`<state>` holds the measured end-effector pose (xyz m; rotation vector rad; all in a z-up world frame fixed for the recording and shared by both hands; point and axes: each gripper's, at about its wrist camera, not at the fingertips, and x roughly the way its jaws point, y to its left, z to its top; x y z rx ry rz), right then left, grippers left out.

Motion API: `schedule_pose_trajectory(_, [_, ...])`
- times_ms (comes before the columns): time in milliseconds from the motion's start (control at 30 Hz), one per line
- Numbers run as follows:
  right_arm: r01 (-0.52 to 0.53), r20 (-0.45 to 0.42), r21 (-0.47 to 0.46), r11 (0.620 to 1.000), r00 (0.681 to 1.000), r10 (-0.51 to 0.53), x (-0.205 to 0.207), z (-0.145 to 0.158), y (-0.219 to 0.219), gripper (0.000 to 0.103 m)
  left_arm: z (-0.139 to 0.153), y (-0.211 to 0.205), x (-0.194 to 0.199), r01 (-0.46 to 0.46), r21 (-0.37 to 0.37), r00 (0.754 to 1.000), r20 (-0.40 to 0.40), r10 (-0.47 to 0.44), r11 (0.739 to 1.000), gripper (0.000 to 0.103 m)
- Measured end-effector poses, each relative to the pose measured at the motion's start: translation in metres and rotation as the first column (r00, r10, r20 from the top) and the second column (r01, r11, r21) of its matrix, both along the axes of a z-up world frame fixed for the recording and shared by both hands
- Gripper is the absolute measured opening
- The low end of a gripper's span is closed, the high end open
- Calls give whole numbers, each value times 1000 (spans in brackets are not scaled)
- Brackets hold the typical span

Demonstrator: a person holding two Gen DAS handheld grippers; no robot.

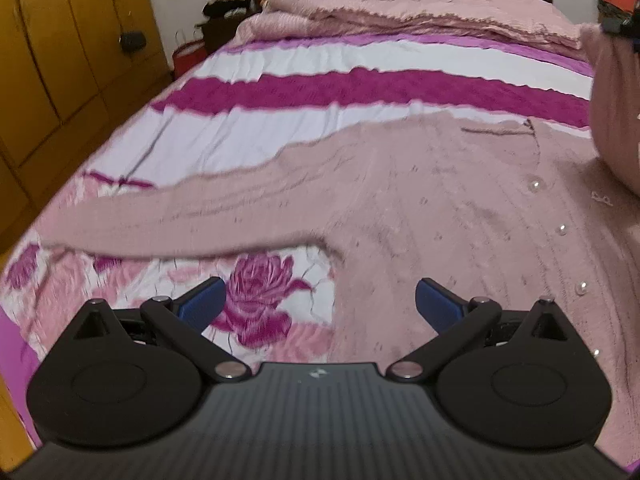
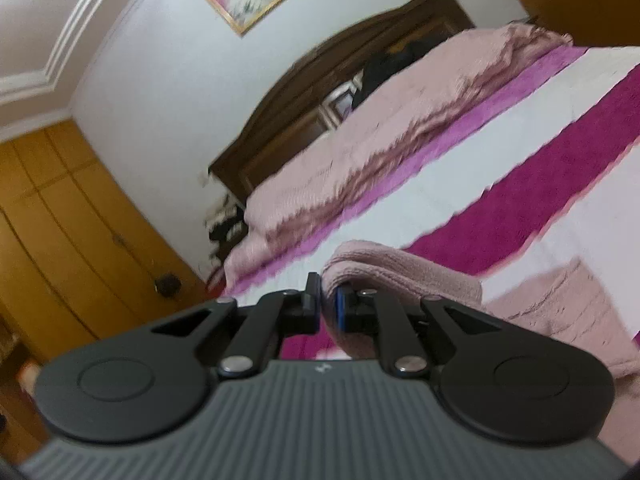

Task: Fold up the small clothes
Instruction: 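Carry the sleeve cuff across the cardigan body with the right gripper and release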

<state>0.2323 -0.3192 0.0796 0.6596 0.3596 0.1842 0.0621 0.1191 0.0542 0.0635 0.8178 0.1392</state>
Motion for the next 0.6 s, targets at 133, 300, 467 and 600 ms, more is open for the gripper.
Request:
schedule_pose_trajectory(133, [-44, -65, -15, 999, 997, 43, 5, -37, 33, 10, -16, 8, -1, -27, -12, 1000, -16, 27, 1000, 103])
schedule_pose_trajectory(300, [-98, -181, -3, 995, 979, 95, 10, -90, 62, 11, -31, 19, -3, -59, -8, 998, -31, 59, 998, 103])
schedule_pose_trajectory(467, [-159, -286, -66, 985, 949, 134, 9, -123, 86, 19, -30, 24, 0, -81, -45, 996, -27, 80, 996, 103])
schedule_pose_trajectory(600, [-203, -305, -46, 978, 935, 180, -3, -131, 90, 51, -19, 17, 2, -67, -46, 998, -6, 66, 997, 103])
